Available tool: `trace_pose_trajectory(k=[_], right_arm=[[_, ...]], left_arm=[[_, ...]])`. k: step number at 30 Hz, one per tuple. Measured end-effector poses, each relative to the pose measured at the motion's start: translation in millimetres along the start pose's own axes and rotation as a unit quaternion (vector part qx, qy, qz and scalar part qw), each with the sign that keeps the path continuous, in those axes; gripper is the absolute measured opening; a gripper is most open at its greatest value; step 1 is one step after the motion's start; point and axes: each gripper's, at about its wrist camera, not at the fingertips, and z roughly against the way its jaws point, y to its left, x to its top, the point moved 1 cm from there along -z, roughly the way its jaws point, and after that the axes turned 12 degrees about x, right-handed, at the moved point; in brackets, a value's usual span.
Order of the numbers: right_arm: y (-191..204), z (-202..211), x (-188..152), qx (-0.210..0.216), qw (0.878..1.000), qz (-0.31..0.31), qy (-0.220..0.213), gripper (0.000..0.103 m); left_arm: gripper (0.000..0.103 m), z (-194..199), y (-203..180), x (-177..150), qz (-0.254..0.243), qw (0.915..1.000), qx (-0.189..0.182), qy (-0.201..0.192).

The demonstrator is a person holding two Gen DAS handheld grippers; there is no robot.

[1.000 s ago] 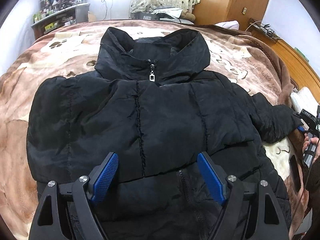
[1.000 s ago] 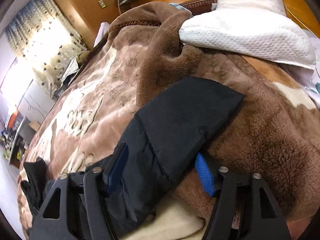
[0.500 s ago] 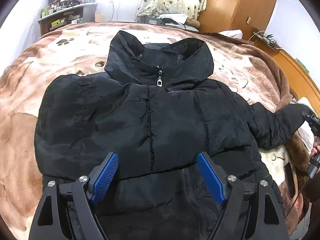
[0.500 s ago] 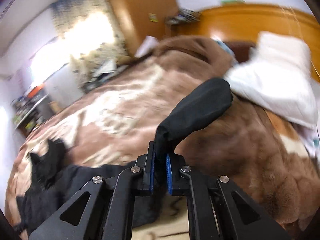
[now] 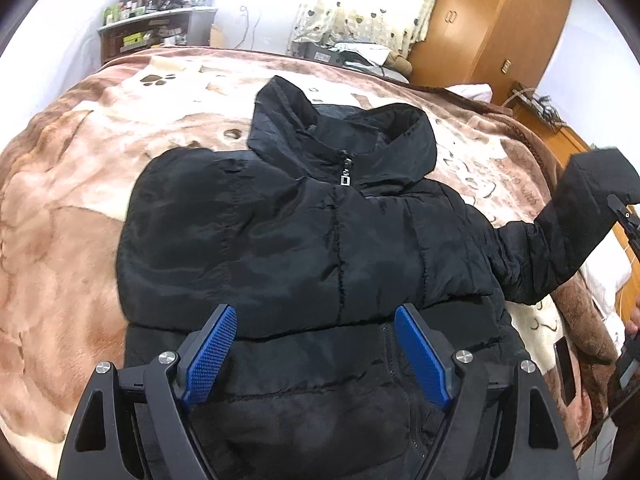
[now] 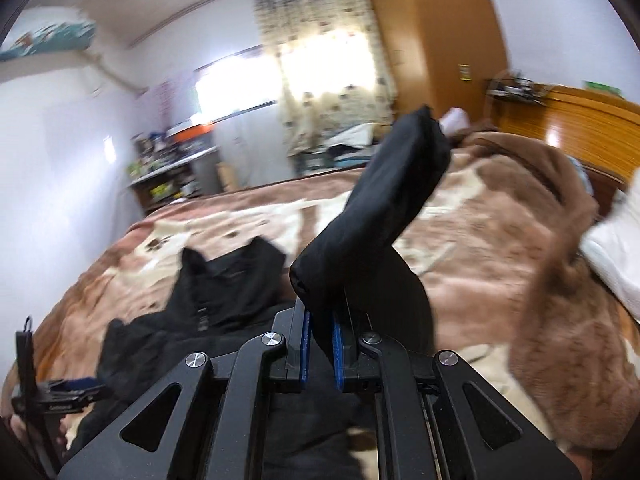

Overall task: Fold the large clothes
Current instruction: 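Lay the held sleeve across the jacket body with the right tool, open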

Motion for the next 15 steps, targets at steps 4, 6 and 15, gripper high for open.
trace_pose_trajectory(k=[4, 6, 15], right_arm=[[34, -20, -9, 0.033, 0.999, 0.015, 0.008, 0.009], [52, -34, -13, 0.047, 0.999, 0.021, 0.016, 0.009], [116, -81, -46, 0.089, 0.994, 0.051, 0.049, 0.009]], left_arm=[[0.081, 4, 14, -6, 0.010, 0.9999, 0.007, 0.001], [0.081, 5, 21, -10, 0.012, 0.9999, 0.009, 0.003], [0.081, 24, 46, -21, 0.002, 0.9995, 0.027, -0.018]])
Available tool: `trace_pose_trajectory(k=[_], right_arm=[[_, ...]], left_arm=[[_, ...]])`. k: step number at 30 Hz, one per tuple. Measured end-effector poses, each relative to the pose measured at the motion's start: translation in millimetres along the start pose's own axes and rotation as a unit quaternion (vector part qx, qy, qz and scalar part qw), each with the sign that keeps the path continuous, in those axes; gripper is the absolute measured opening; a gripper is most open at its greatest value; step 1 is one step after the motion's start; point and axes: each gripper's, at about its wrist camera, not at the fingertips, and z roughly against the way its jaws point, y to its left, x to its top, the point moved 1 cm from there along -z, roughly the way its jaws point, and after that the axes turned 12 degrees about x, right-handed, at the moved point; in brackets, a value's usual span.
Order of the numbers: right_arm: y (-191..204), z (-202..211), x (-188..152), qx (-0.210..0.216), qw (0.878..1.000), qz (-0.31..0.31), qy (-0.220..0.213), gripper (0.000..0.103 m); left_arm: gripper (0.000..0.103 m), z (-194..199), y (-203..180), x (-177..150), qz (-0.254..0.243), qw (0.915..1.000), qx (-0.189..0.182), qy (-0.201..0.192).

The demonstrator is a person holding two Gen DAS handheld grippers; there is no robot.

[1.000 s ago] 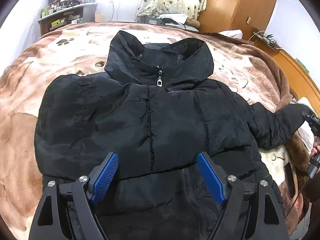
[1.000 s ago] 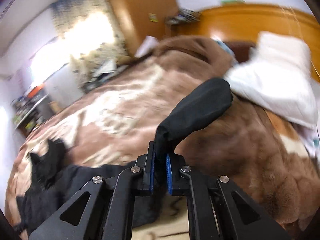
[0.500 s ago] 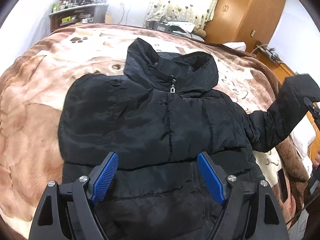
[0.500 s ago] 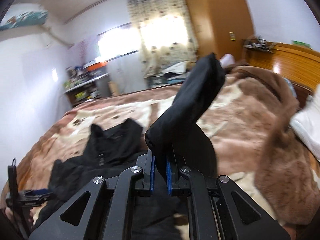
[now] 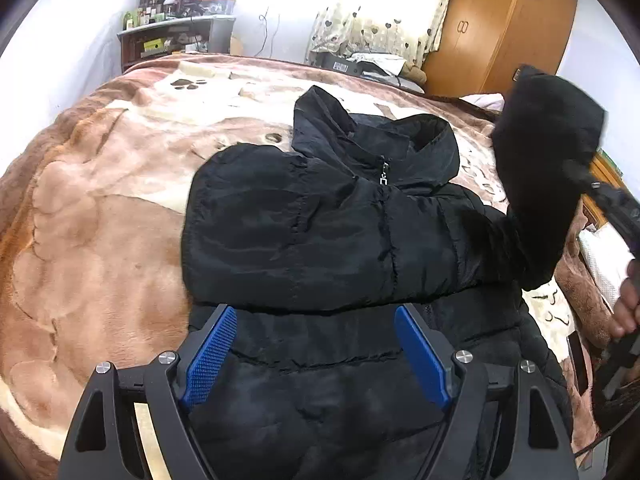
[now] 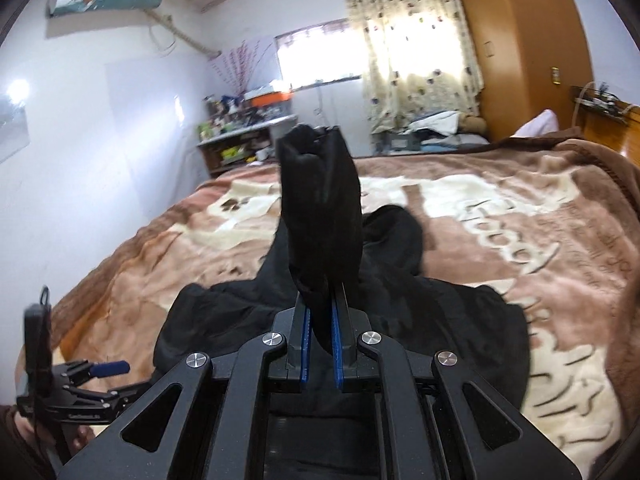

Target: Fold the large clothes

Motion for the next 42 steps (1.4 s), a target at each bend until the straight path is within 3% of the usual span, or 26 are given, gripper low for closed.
trace_pose_trajectory(k=[12, 19, 28, 37, 38, 40, 42], right_arm=[[43, -69, -42, 0.037, 0.996, 0.010, 0.075, 0.009], [62, -89, -57, 0.071, 0.993, 0.008, 0.093, 0.009], [70, -123, -75, 0.060, 0.988, 0.004, 0.139, 0.012], [70, -124, -74, 0.076, 0.984, -0.005, 0.158, 0.037], [70, -124, -73, 0.080, 0.984, -0.008, 0.161, 0.045], [69, -115, -68, 0.097, 0.983, -0.012, 0.157, 0.052], [67, -105, -61, 0.114, 0.983, -0.018, 0.143, 0.053]], left_arm=[[0.081, 2, 34, -11, 0.027, 0.9996, 0.000, 0.002], [0.081, 0, 47, -21, 0.038, 0.9992, 0.006, 0.006], [0.081, -1, 53, -22, 0.051, 0.9987, 0.008, 0.000], [0.081, -4, 45, -23, 0.046, 0.9989, 0.008, 0.002], [0.081, -4, 45, -23, 0.046, 0.9989, 0.008, 0.004], [0.081, -2, 43, -23, 0.042, 0.9991, 0.007, 0.002], [0.081, 0, 44, -24, 0.040, 0.9991, 0.011, -0.001]])
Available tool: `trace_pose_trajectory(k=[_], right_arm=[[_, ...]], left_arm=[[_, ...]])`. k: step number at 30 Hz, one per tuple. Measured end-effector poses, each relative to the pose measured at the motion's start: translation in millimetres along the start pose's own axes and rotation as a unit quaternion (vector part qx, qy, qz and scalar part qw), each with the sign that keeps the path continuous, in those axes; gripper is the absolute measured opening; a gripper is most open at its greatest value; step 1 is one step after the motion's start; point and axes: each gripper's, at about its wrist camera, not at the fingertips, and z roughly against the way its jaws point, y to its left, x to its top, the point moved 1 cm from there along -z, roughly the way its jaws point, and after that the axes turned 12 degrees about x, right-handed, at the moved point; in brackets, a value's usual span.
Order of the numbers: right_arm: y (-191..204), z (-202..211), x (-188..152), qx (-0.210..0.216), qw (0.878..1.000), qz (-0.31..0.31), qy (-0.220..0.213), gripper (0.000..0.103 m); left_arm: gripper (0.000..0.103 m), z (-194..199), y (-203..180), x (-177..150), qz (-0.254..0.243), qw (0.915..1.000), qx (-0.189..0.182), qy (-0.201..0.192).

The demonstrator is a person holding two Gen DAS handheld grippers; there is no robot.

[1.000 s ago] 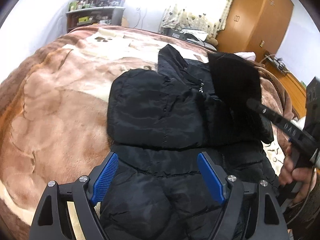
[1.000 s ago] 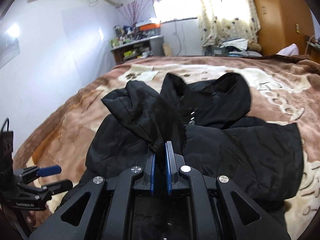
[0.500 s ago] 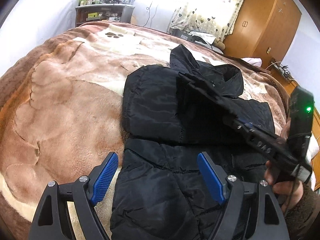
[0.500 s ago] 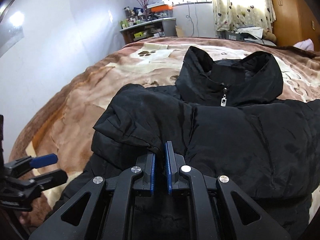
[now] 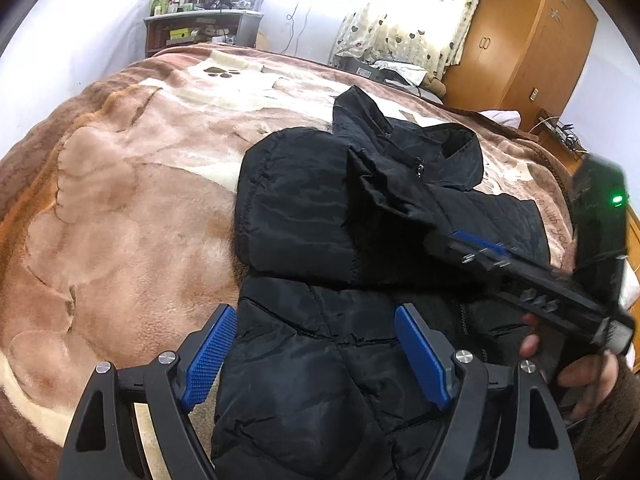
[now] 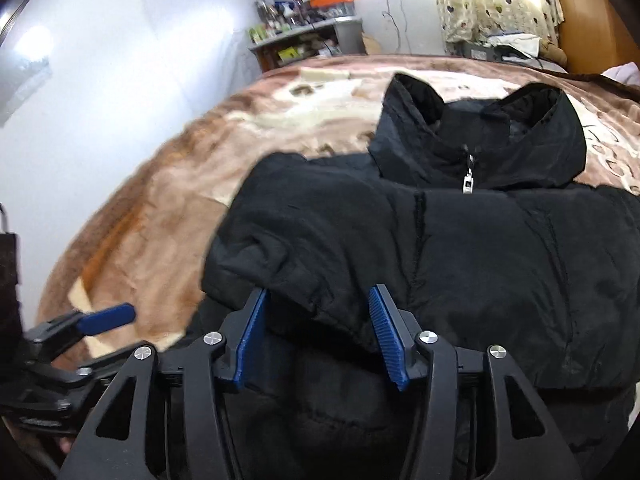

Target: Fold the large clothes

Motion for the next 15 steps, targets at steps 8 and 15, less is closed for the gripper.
trace_pose_trajectory(k=[8, 15], right_arm=[[-12, -23, 1, -0.008, 0.999, -0.022, 0.027, 0.053], [-17, -48, -5, -0.002, 0.997, -0.051, 0.059, 0.053]], left_arm=[[0.081, -2, 4, -1, 0.007, 1.0000, 0.000, 0.002], [0.081, -2, 3, -4, -0.001, 1.0000, 0.001, 0.010]])
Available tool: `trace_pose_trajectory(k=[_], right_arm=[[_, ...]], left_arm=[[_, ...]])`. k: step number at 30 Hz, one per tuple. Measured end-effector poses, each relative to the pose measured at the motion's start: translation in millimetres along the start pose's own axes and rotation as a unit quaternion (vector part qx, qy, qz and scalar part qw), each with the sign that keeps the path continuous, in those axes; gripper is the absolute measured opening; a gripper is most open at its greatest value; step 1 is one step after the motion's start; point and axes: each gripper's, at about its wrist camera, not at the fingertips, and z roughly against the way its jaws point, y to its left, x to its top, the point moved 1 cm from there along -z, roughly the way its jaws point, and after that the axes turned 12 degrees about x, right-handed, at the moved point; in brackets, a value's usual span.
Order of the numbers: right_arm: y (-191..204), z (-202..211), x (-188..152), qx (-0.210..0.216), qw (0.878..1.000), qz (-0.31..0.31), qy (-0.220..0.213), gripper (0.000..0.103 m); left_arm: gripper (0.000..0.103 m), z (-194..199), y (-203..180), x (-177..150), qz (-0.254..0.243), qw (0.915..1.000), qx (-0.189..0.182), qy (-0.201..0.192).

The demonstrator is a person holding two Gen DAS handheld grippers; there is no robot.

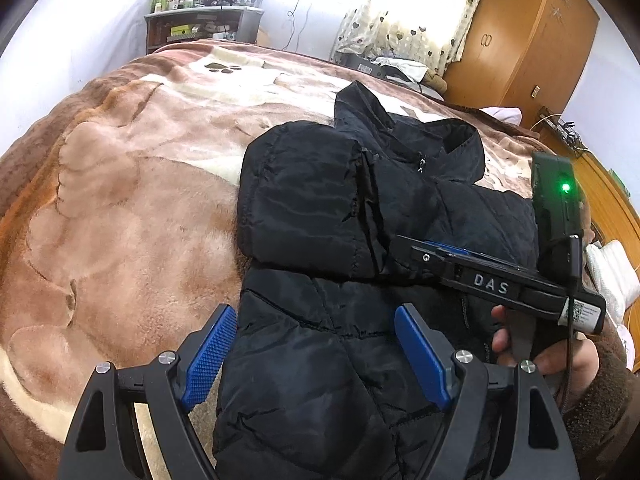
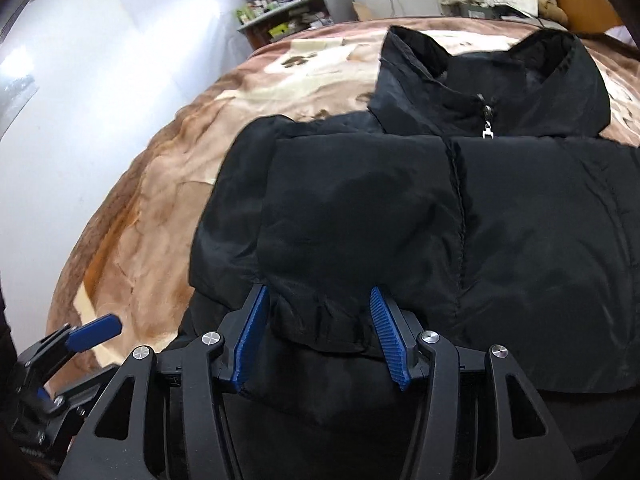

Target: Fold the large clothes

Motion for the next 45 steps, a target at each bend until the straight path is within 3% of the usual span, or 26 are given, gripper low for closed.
trace_pose_trajectory(k=[5, 6, 10, 12, 17, 20, 23, 28, 32, 36, 39, 45], right_arm=[[-4, 74, 6, -0.050, 0.995, 0.026, -0.088, 0.053], [-15, 96, 5, -0.080, 0.991, 0.023, -0.105, 0.053], [-62, 137, -1, -0.211, 0.972, 0.012, -0.103, 0.053], [-83, 144, -5, -0.251, 0.964, 0.006, -0.091, 0.053], [-126, 120, -11, -0.250, 0.966, -0.043, -0.046, 0.053], [-128, 104, -11, -0.269, 0.962, -0.022, -0.029, 0.053], [-134, 98, -9, -0.263, 0.964, -0.040, -0.027, 0.054], [-136, 111, -11, -0.253, 0.966, -0.049, -0.011, 0.054], [-116, 144, -16, -0.233, 0.971, -0.044, -0.039, 0.054], [-91, 196, -47, -0.203, 0.975, -0.041, -0.076, 0.054], [-77, 227, -78, -0.193, 0.977, -0.035, -0.083, 0.064], [-76, 274, -162, -0.191, 0.976, -0.083, -0.058, 0.071]], left_arm=[[0.081, 7, 6, -1, 0.007, 1.0000, 0.004, -0.006], [0.081, 8, 6, -1, 0.006, 0.9999, 0.006, -0.007], [0.081, 7, 7, -6, 0.000, 0.9999, 0.010, -0.003], [0.081, 6, 8, -9, 0.001, 0.9999, 0.012, 0.001], [0.081, -2, 14, -21, 0.012, 0.9994, 0.023, 0.021], [0.081, -4, 17, -25, 0.014, 0.9990, 0.029, 0.032], [0.081, -2, 18, -27, 0.008, 0.9988, 0.036, 0.034], [0.081, 7, 17, -30, 0.011, 0.9988, 0.033, 0.034], [0.081, 18, 16, -33, 0.001, 0.9990, 0.030, 0.032], [0.081, 26, 23, -40, -0.003, 0.9990, 0.023, 0.038], [0.081, 34, 35, -49, -0.002, 0.9987, 0.025, 0.044], [0.081, 43, 54, -80, -0.017, 0.9962, 0.011, 0.085]])
